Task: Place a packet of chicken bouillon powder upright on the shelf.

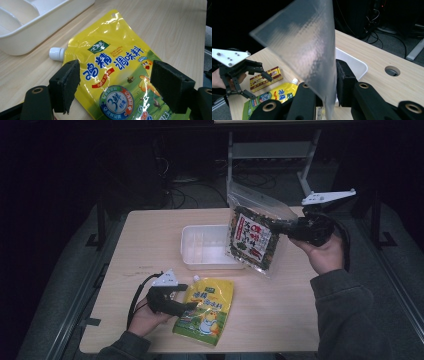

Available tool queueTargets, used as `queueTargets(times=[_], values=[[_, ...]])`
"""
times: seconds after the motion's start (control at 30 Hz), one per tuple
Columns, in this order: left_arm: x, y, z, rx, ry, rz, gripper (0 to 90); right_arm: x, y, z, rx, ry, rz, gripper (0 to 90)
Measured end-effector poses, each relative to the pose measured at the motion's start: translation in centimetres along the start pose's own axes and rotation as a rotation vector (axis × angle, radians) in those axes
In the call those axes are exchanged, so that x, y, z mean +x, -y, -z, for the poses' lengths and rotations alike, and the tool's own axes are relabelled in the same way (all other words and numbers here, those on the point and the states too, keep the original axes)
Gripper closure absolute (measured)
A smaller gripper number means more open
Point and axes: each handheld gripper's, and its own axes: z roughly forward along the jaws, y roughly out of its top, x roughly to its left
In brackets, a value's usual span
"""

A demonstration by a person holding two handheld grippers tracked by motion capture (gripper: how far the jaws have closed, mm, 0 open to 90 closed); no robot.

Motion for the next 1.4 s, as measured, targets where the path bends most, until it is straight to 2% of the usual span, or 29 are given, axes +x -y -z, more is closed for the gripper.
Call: queueTargets(times=[0.37, 0.63, 0.9, 1.07, 1.17, 1.4], values=[[0.2, 0.4, 0.5, -0.005, -0.005, 0.009, 23.2, 0.0, -1.9, -2.5, -0.005, -0.01, 0.033, 78.1], [0.5, 0.6, 0.6, -0.001, -0.013, 0.01, 22.8, 0.0, -2.8, -4.3, -0.017, -0.024, 0.04, 78.1], [0.7, 0.7, 0.8, -0.004, -0.013, 0.011, 22.6, -0.2, -3.9, -6.7, -0.018, -0.008, 0.061, 78.1], [0.8, 0.8, 1.0, -0.01, -0.015, 0.016, 22.5, -0.7, -4.0, -7.5, -0.016, 0.002, 0.057, 78.1], [0.9, 0.8, 1.1, -0.014, -0.013, 0.018, 22.5, -1.1, -4.2, -8.2, -0.013, 0.024, 0.058, 78.0], [1.0, 0.8, 1.2, -0.016, -0.013, 0.019, 22.4, -1.8, -4.4, -9.2, -0.02, 0.029, 0.058, 78.0]])
